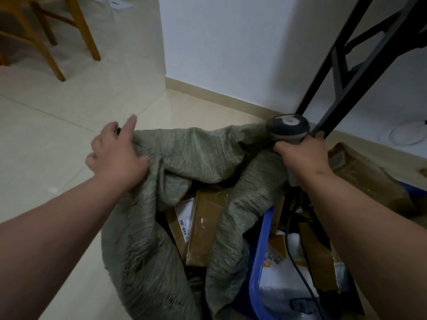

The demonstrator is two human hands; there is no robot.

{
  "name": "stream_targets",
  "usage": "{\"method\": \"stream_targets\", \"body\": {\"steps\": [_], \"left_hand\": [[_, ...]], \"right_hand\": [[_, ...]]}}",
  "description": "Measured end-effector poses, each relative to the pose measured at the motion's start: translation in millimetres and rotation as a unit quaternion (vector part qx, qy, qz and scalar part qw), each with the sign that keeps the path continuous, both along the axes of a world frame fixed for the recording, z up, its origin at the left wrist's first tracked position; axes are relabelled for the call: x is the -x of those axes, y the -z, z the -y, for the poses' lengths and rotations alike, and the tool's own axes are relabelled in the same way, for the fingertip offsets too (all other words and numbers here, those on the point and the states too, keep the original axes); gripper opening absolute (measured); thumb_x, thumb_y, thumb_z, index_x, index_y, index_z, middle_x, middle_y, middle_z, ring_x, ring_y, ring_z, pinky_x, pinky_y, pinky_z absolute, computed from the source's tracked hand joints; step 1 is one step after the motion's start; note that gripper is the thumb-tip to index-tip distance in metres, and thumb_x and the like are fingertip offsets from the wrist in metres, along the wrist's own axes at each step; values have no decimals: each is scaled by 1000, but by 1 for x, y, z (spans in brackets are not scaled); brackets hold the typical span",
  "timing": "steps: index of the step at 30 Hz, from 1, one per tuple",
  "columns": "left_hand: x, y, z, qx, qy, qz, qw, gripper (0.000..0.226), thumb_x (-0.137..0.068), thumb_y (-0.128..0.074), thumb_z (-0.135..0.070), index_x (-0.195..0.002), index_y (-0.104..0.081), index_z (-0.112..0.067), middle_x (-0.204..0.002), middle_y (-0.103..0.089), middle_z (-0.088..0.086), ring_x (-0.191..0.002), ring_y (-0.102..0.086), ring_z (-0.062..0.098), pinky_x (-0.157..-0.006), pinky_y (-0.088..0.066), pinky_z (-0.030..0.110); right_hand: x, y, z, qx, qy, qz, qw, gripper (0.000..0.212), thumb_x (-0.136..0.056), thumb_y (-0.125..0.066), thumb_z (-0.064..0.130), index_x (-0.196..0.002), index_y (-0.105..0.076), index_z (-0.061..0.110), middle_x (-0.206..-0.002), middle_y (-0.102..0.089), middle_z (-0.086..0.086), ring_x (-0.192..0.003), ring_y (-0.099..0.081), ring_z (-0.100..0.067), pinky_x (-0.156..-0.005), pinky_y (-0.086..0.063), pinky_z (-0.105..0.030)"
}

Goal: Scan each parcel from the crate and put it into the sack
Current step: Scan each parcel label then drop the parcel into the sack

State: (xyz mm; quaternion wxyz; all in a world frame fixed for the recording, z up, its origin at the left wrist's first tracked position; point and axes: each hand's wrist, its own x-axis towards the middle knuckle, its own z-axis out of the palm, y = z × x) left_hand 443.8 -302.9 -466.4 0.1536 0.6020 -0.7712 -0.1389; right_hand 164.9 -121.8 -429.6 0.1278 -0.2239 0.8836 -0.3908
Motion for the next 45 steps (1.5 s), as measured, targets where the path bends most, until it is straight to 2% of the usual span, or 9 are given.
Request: {"method": "stream_targets", "body": {"steps": [5,10,15,18,22,27,31,37,45], "left_hand": [[-12,12,24,-91,-30,-58,994,61,-81,-54,0,-141,-51,-12,-147,-45,16,-133,-44,36,-112,-36,42],[-55,15,59,-97,-150,-48,983,60,-81,-69,-18,-137,-50,-10,-140,-46,25,-126,-47,44,-106,-41,53],[-10,-14,-5,37,186,-47,981,32,-89,-61,-38,-117,-65,-24,-111,-60,6,-107,-57,30,-95,-46,46],[13,-9,-50,-80,399,187,894,45,-91,-46,-62,-128,-56,-38,-118,-64,-9,-108,-59,16,-96,-40,38],[-1,14,-50,-54,381,464,798,64,-87,-38,-73,-145,-30,-47,-154,-35,-6,-141,-31,27,-109,-17,55],[-44,0,1,20,171,485,857,79,-84,-43,-64,-153,-12,-40,-165,1,-4,-149,0,36,-115,0,63],[-53,-10,8,-50,79,397,913,75,-85,-46,-59,-152,-15,-43,-165,1,-5,-150,0,31,-115,-5,61],[-3,-15,-57,-5,175,298,938,72,-84,-50,-63,-148,-25,-42,-162,-16,-4,-147,-16,26,-113,-16,57],[62,-41,-138,-83,278,231,929,70,-87,-50,-65,-149,-24,-46,-160,-22,-9,-145,-24,24,-111,-21,53]], "right_hand": [[-10,-14,-8,29,-7,-88,996,20,-79,-66,19,-94,-61,8,-104,-58,-7,-112,-49,-30,-92,-38,-29],[-39,-32,-15,85,-66,-61,992,11,-78,-66,12,-71,-58,9,-87,-60,-16,-69,-53,-16,-62,-40,-25],[-81,-23,-8,20,-178,246,953,6,-82,-68,12,-87,-64,14,-70,-69,-8,-53,-67,-18,-53,-57,-32],[-91,-2,-8,-161,-252,299,906,17,-86,-66,18,-99,-62,7,-83,-71,-17,-64,-70,-27,-64,-60,-39],[-90,5,-22,-300,-268,241,883,14,-82,-68,21,-85,-58,12,-81,-65,-12,-63,-67,-24,-45,-53,-26],[-72,-24,-40,-391,-321,12,863,22,-88,-61,36,-80,-58,17,-81,-59,-4,-71,-59,-16,-50,-41,-23],[-48,-43,-60,-328,-268,24,905,21,-91,-62,33,-79,-53,19,-81,-54,-2,-80,-60,-17,-69,-54,-29],[-22,-54,-117,-329,-158,49,930,18,-86,-63,31,-85,-65,13,-87,-67,-10,-74,-64,-20,-57,-50,-28],[-25,-58,-178,-154,-44,191,968,21,-80,-67,23,-86,-66,2,-98,-70,-27,-93,-68,-41,-84,-56,-48]]}}
